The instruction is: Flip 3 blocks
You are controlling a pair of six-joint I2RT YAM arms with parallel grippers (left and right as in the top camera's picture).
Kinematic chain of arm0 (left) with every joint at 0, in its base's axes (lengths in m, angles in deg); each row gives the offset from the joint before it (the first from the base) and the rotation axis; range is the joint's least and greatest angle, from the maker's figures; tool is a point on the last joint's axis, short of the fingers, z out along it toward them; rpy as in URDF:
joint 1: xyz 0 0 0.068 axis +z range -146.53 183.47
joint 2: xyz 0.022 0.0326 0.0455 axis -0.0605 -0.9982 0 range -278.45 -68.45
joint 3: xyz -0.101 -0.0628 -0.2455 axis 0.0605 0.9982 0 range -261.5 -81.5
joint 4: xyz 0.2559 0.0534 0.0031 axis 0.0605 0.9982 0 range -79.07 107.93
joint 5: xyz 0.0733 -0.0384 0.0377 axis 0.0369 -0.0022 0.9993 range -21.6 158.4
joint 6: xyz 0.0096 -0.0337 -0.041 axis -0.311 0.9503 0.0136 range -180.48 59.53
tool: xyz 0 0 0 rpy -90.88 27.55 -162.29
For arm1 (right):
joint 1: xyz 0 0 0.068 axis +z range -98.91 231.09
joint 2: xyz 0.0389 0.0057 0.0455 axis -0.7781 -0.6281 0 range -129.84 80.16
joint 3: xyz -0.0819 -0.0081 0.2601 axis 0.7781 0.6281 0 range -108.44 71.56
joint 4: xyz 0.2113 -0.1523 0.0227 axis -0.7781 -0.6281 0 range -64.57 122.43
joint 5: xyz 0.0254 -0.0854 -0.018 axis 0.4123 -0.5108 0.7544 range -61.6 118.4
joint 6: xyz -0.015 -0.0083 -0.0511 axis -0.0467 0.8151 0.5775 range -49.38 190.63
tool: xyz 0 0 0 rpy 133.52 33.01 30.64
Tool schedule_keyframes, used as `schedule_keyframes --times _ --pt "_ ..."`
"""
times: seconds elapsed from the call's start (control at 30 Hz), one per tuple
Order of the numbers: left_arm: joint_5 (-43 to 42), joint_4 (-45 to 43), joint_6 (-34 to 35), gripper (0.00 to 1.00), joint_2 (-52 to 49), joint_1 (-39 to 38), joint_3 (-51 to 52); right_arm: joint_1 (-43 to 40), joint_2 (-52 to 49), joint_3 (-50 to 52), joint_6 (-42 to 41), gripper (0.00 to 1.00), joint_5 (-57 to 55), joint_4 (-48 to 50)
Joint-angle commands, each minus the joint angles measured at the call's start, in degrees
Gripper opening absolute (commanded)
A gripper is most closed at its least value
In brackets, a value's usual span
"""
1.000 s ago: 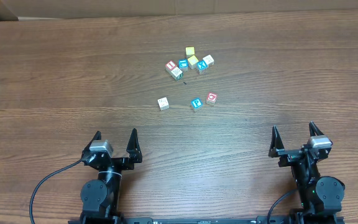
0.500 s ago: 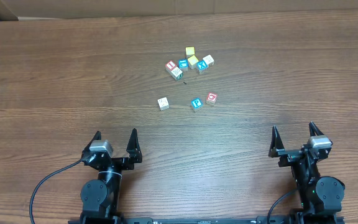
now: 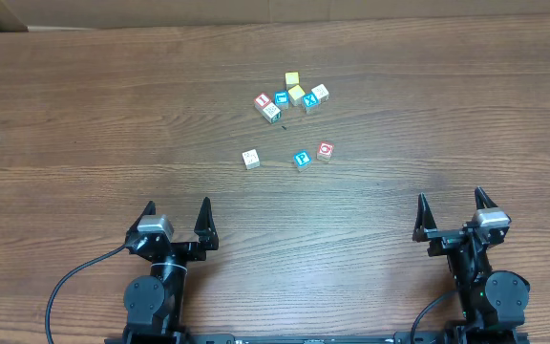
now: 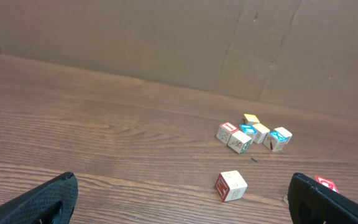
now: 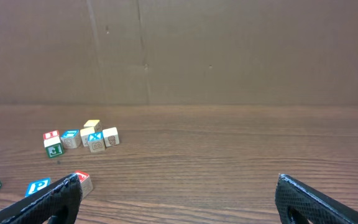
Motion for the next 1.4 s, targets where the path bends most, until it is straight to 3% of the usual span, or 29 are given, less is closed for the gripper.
schedule_keyframes --times 0.0,0.27,0.5,0.73,1.03,1.17,1.37 --pt "-0.68 -0.07 -1.31 1.00 0.52 0.35 0.22 -0.20 0.57 0.57 -0.70 1.00 0.11 0.31" --pt "-0.66 -0.07 -1.31 1.00 0.52 0.35 0.22 -0.20 0.57 -4.61 -7.80 1.00 4.90 -0.26" --pt "-0.66 -0.07 -1.31 1.00 0.52 0.35 0.22 -0.20 -3.43 -19.41 -8.79 1.00 4.50 -8.02" --pt "-0.68 -0.07 -1.31 1.00 0.52 0.35 0.22 -0.20 -25.31 -47.78 -9.05 1.00 4.44 -22.47" --pt "-0.68 -0.07 -1.31 1.00 0.52 0.35 0.22 -0.20 -64.43 -95.10 -9.05 1.00 4.46 -61.94" --pt "-0.68 -0.07 -1.31 1.00 0.52 0.35 0.22 -0.15 -76.32 -104.00 -9.09 1.00 5.81 -69.59" --pt "-0.66 -0.07 -1.31 1.00 0.52 0.35 0.22 -0.15 -85.53 -104.39 -9.05 1.00 13.46 -71.91"
